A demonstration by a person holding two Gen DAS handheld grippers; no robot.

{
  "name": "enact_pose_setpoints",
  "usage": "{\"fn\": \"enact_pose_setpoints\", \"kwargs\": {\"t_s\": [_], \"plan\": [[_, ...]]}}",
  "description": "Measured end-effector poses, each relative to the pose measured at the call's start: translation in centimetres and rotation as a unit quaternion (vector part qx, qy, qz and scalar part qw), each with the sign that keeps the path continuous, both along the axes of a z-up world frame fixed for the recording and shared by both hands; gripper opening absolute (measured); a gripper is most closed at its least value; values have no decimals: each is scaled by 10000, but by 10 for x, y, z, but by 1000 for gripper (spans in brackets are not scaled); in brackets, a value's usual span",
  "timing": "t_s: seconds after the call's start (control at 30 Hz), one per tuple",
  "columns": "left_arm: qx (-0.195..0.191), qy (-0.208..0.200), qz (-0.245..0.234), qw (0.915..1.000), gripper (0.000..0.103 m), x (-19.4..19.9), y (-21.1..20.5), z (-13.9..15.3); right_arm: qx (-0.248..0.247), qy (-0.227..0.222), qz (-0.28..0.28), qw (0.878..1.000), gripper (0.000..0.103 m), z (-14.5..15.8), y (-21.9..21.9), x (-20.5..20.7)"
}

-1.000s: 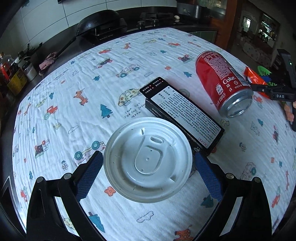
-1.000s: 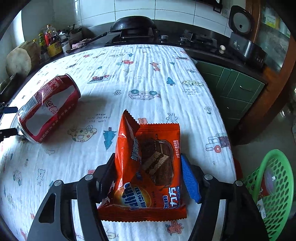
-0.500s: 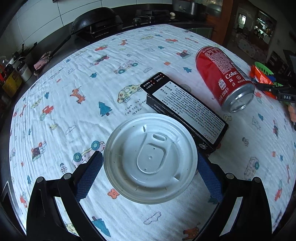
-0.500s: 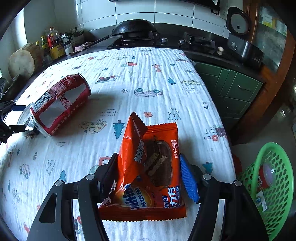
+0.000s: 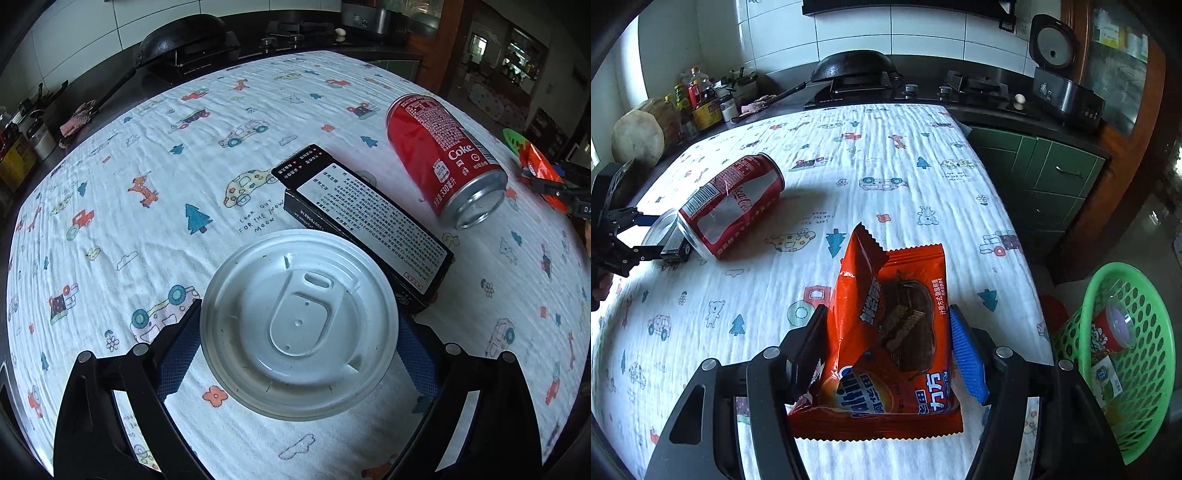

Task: Collect trash
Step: 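Carry the wafer packet into the wastebasket and open the right tool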

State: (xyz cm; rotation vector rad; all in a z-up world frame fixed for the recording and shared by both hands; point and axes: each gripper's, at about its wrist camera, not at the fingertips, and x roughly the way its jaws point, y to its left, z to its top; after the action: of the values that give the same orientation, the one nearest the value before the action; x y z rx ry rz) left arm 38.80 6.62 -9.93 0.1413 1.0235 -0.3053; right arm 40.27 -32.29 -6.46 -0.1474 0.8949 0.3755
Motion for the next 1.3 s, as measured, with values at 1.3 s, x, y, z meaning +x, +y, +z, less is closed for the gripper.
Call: {"fn": "enact_pose_setpoints", "kwargs": {"t_s": [1.3], "plan": [[-575,-542,-1589,9841,92,-28,-226,95,-173,17,-2938,9557,65,4,-282,-20]]}}
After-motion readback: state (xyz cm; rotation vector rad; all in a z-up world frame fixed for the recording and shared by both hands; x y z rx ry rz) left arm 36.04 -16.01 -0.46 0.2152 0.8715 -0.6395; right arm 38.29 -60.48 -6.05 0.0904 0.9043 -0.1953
